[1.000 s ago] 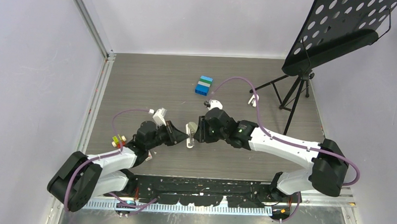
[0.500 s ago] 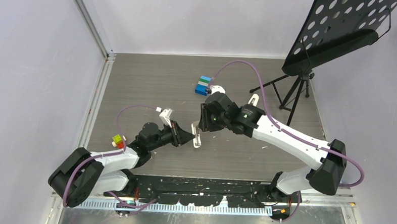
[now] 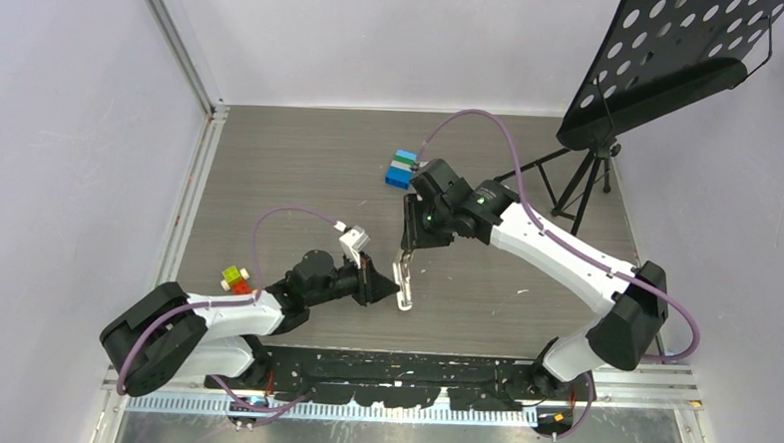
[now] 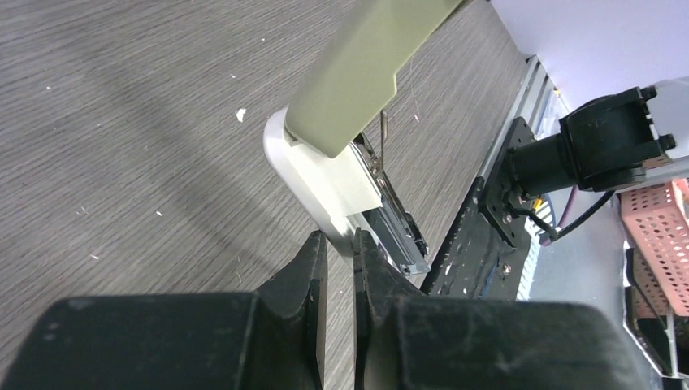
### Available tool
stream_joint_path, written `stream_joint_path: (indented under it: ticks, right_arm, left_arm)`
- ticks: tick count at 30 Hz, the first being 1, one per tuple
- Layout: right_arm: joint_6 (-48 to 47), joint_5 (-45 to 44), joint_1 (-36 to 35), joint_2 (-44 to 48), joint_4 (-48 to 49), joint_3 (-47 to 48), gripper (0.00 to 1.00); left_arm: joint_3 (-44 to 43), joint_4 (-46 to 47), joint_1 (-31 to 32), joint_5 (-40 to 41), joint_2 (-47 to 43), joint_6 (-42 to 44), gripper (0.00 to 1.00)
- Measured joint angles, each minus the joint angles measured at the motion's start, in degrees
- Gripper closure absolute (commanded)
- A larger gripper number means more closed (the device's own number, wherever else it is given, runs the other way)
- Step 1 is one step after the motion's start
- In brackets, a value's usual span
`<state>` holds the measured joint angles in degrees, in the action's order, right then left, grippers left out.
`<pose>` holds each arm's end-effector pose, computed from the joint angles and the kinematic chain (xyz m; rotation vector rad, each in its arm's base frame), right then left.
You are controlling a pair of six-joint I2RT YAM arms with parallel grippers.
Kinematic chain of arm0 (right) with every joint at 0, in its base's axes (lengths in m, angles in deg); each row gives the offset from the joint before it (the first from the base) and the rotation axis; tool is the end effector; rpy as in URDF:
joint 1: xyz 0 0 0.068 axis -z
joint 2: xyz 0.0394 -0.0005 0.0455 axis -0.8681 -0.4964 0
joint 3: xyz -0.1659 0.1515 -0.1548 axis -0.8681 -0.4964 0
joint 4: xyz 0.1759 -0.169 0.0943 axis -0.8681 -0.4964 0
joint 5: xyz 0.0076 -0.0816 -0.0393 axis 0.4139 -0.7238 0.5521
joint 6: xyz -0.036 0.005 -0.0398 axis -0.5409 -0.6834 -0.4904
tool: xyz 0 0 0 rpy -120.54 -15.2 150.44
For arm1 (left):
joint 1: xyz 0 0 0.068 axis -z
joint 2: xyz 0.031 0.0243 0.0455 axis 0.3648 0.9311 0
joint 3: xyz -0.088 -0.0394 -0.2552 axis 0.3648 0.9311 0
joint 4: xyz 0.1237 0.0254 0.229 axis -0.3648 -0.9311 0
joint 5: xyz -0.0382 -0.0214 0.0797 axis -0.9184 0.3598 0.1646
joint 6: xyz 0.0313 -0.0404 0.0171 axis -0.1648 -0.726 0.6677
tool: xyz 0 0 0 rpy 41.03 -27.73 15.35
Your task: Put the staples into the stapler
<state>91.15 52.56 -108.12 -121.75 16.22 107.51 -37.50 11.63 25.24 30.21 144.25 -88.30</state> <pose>0.2116 0.2327 0.3215 -0.2977 2.5929 0.5248 0.1428 -0.1664 0.1655 0.4046 1.9774 -1.2576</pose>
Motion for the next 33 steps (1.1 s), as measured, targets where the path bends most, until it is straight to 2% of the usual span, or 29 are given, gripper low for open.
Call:
stream_joint_path:
  ticks: [6,11,16,21,23,26,28,33]
  right_arm:
    - [-0.7,0.2,0.6,-2.0,-2.9,2.2,1.00]
    - [-1.3,-0.1,1.4,-4.6,-1.2,3.0,0.99]
    - [-1.2,0.1,1.5,-4.5,2.9,2.8,0.94]
    - [-1.0,0.0,1.5,-2.6,6.5,0.0,0.96]
    - [-1.0,0.0,1.4,-1.9,7.1,-0.7,0.97]
    - [-1.0,-0.9,1.4,-1.4,7.3,-1.3,0.97]
    - [-0.9,-1.6,1.4,-1.2,7.4,-1.4,0.97]
    - [0.1,-3.5,1.0,-1.0,7.3,-1.9,0.98]
  left_arm:
    - [-2.2,-3.8,3.0,3.1,0.3,3.5,1.00]
    - [-2.4,-5.3,5.9,2.6,-0.7,6.1,1.00]
    - [-2.3,-5.3,6.3,8.1,-3.5,2.5,1.00]
    - [-1.7,-4.6,6.2,13.8,-3.6,-2.2,1.00]
    - [-1.6,-4.3,6.2,15.2,-3.2,-3.4,0.93]
    - [-1.6,-4.5,6.2,17.0,-3.0,-4.8,0.71]
    - [-1.6,-5.6,6.2,18.3,-3.4,-5.0,0.61]
    - [-1.9,-13.1,6.2,21.6,-8.7,-4.6,0.46]
